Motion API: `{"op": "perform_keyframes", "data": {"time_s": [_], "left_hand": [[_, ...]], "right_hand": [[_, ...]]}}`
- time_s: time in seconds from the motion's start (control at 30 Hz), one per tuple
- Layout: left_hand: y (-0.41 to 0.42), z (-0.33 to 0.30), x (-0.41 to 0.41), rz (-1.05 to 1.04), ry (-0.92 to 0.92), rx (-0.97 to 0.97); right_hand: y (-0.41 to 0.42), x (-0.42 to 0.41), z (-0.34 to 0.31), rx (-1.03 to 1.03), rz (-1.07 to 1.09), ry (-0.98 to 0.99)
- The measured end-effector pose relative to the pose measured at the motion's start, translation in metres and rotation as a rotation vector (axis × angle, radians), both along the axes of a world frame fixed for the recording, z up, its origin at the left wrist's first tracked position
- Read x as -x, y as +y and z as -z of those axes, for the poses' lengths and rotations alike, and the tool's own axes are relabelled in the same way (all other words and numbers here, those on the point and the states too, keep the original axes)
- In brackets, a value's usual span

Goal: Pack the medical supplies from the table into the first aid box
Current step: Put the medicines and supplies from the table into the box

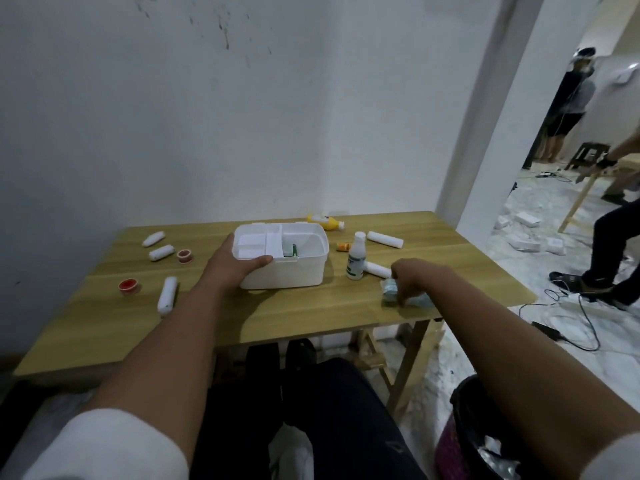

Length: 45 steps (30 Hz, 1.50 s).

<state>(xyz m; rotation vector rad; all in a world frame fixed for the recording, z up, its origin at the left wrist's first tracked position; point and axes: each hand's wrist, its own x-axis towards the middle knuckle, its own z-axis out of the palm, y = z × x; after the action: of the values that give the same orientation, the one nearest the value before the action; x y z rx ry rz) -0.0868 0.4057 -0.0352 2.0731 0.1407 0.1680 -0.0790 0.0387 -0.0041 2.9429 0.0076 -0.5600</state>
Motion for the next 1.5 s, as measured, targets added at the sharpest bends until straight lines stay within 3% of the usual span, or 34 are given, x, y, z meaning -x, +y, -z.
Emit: {"op": "perform_keyframes", "data": {"time_s": [0.23, 0.33, 0.47, 0.63, 0.8, 0.87, 1.13, 1.5], "left_hand": [[0.002, -0.005, -0.008, -0.038, 0.054, -0.009], [0.001, -0.006, -0.011, 0.001, 0.025, -0.009], [0.003, -0.002, -0.015, 0.059, -0.009, -0.014], [0.005, -0.001, -0.018, 0.056, -0.028, -0.041], [0.004, 0.002, -0.020, 0.042, -0.026, -0.072], [0.003, 0.002, -0.019, 0.034, -0.032, -0.074], [0.005, 0.003, -0.019, 0.036, -0.026, -0.060], [0.004, -0.002, -0.016, 0.061, -0.044, -0.091]], "right_hand": [[0.050, -0.001, -0.103, -0.244, -0.204, -0.241], [0.085, -0.013, -0.119, -0.387, -0.262, -0.331], [0.129, -0.038, -0.103, -0.345, -0.348, -0.345], [0.159, -0.062, -0.069, -0.221, -0.376, -0.194], [0.175, -0.078, -0.050, -0.352, -0.383, -0.075], [0.176, -0.081, -0.046, -0.390, -0.384, -0.087], [0.173, -0.090, -0.046, -0.199, -0.358, -0.138], [0.170, -0.095, -0.026, -0.612, -0.208, -0.037]]}}
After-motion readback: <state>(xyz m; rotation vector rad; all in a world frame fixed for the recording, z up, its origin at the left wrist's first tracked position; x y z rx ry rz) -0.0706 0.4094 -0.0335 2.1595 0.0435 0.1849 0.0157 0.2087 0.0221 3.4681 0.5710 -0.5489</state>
